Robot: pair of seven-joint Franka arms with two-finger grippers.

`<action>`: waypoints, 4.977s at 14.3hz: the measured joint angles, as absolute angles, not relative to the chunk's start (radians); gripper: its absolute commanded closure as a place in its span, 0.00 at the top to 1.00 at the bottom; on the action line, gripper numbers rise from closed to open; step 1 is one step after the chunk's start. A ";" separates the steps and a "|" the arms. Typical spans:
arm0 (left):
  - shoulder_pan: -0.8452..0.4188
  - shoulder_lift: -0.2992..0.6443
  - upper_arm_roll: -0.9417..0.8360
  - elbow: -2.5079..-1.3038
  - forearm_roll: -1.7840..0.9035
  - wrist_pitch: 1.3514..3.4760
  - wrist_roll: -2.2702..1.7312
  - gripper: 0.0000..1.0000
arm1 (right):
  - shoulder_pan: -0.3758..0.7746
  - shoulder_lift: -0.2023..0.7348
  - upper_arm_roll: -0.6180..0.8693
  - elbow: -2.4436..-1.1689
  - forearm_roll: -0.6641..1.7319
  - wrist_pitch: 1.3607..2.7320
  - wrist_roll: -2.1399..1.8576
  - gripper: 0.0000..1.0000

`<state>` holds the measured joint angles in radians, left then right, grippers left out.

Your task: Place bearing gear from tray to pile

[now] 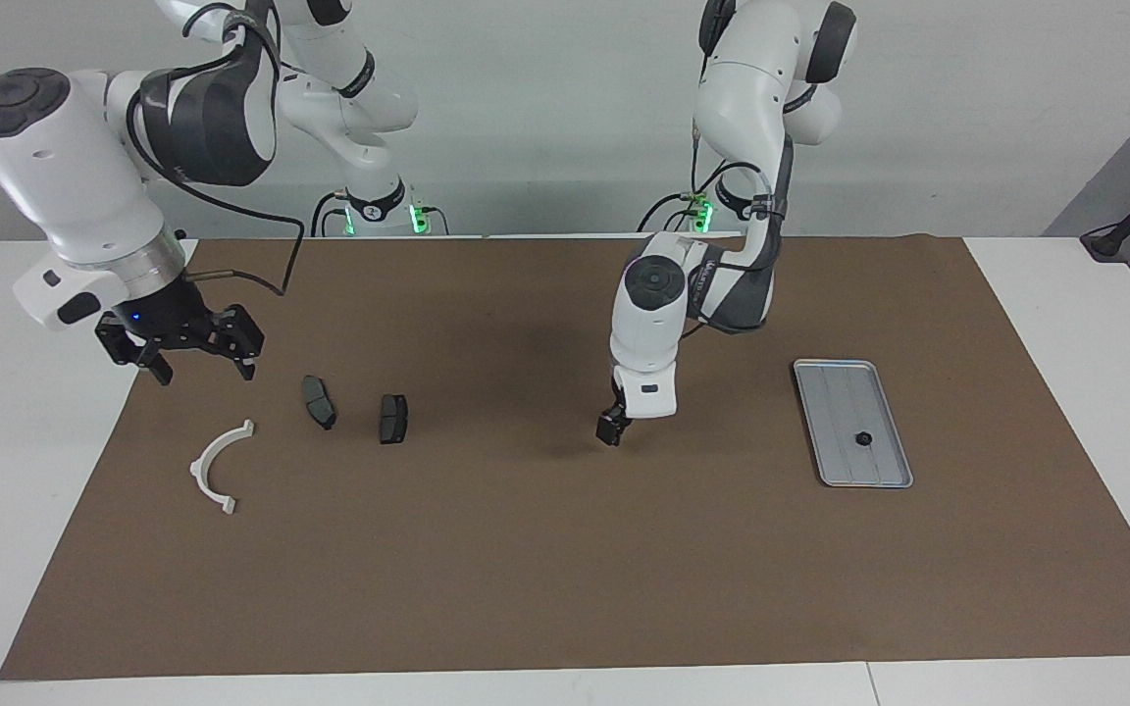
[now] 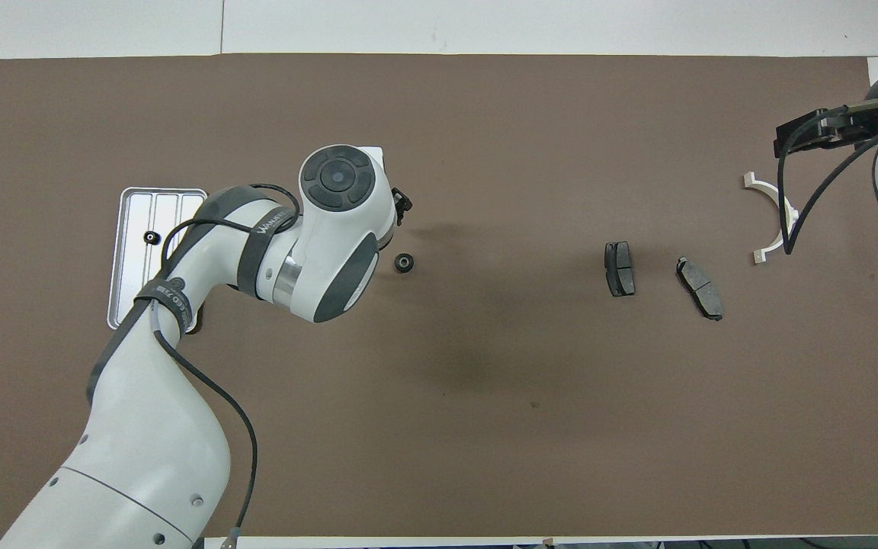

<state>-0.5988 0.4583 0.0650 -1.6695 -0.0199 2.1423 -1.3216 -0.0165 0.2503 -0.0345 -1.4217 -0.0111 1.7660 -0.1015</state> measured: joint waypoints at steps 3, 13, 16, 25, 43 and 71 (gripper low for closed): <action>-0.534 0.394 0.068 -1.670 -0.020 2.099 -1.312 1.00 | -0.003 0.253 -0.033 -1.422 -0.004 1.770 -0.085 1.00; -0.265 0.319 0.071 -1.672 -0.019 2.031 -0.995 1.00 | 0.258 0.436 0.003 -1.312 0.001 1.851 0.166 1.00; -0.225 0.319 0.071 -1.681 -0.019 2.039 -0.980 1.00 | 0.323 0.517 0.046 -1.254 0.002 1.852 0.207 1.00; -0.065 0.289 0.071 -1.815 -0.019 2.172 -0.517 1.00 | 0.532 0.659 0.060 -1.232 0.010 1.939 0.389 1.00; 0.005 0.342 0.053 -1.943 -0.019 2.353 -0.118 0.67 | 0.577 0.756 0.053 -1.313 0.010 2.073 0.475 1.00; -0.022 0.351 0.051 -1.977 -0.020 2.388 -0.159 0.57 | 0.600 0.716 0.060 -1.402 0.036 2.130 0.484 0.84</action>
